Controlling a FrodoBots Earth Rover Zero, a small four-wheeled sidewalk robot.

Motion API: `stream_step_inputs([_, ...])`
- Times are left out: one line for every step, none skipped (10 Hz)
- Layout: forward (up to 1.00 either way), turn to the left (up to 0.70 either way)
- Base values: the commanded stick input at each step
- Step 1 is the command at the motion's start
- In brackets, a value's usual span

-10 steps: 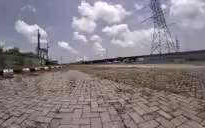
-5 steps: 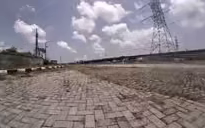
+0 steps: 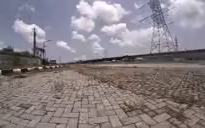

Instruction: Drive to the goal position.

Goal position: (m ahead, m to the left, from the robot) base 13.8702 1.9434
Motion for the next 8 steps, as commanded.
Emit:
stream_step_inputs([1.00, 0.00])
stream_step_inputs([1.00, 0.00])
stream_step_inputs([1.00, 0.00])
stream_step_inputs([1.00, 0.00])
stream_step_inputs([1.00, 0.00])
stream_step_inputs([1.00, 0.00])
stream_step_inputs([1.00, 0.00])
stream_step_inputs([1.00, 0.00])
